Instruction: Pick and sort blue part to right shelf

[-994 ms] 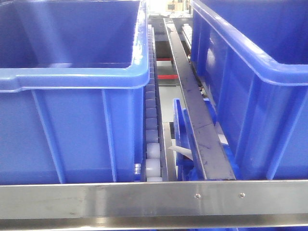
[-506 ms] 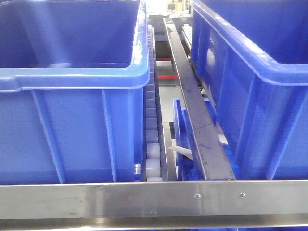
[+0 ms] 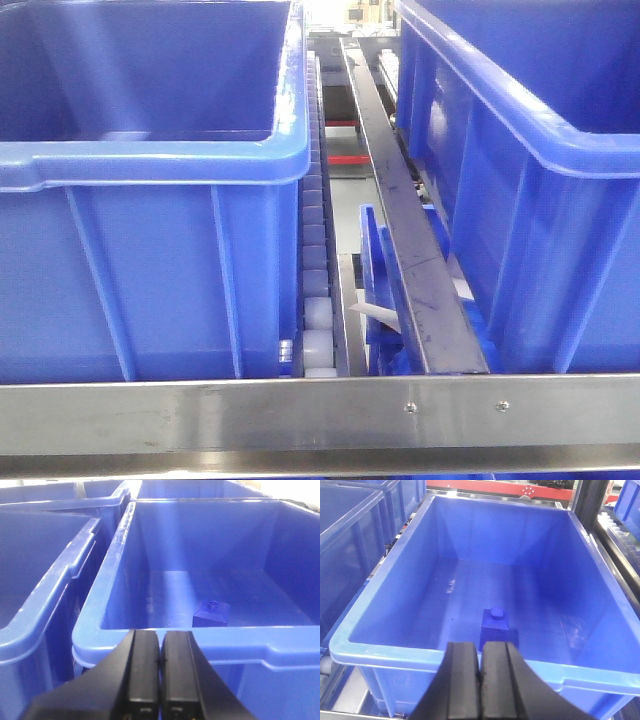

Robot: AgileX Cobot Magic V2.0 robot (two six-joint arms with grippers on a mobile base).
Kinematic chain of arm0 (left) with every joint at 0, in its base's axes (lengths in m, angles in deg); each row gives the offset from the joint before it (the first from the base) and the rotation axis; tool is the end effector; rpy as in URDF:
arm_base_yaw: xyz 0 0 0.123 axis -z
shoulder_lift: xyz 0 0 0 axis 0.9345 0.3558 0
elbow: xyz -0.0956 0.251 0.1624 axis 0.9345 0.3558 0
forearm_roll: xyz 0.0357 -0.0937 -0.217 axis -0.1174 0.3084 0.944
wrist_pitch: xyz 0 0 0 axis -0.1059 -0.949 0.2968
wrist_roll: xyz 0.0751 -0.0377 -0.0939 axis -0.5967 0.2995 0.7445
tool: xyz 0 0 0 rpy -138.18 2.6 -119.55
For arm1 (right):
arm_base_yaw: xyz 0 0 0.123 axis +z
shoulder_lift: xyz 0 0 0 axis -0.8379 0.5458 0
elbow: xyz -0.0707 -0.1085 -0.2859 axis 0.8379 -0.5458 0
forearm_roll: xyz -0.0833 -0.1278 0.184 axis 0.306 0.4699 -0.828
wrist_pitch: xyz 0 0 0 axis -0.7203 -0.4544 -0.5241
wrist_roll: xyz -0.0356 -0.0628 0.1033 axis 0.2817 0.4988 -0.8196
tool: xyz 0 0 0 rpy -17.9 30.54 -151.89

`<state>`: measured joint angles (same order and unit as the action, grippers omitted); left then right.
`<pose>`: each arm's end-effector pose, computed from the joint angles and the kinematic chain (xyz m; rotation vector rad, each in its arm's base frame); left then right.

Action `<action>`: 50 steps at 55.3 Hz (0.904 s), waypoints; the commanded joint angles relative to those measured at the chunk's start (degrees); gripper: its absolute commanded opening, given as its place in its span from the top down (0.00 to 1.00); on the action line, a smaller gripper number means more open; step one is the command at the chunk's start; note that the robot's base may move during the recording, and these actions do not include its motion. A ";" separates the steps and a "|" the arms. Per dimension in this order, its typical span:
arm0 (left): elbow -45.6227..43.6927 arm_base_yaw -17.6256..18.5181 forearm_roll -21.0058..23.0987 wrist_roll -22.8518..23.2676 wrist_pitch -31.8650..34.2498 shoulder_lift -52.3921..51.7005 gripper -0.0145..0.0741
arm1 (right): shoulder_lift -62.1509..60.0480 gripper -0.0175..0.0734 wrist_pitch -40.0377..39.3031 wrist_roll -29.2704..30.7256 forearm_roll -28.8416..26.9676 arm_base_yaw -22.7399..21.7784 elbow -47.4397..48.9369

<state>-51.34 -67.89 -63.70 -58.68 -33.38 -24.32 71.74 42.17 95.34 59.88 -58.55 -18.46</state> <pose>0.0494 -0.0011 0.2073 -0.0019 1.5422 -0.0378 -0.0025 0.0133 0.2958 -0.0823 1.6675 0.0404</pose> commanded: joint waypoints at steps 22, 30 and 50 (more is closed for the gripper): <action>1.74 -0.13 0.50 -0.03 5.31 -1.55 0.70 | -0.69 0.74 -32.46 -9.05 7.04 3.32 -20.78; 1.74 -0.13 0.50 -0.03 5.31 -1.55 0.70 | -0.69 0.74 -42.84 -9.05 7.04 3.51 -28.01; 1.74 -0.13 0.50 -0.03 5.31 -1.44 0.70 | -0.69 0.74 -45.66 -9.05 7.11 3.51 -29.21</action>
<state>-51.34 -67.89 -63.70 -58.68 -33.38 -24.32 71.61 2.22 86.30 66.31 -55.08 -47.99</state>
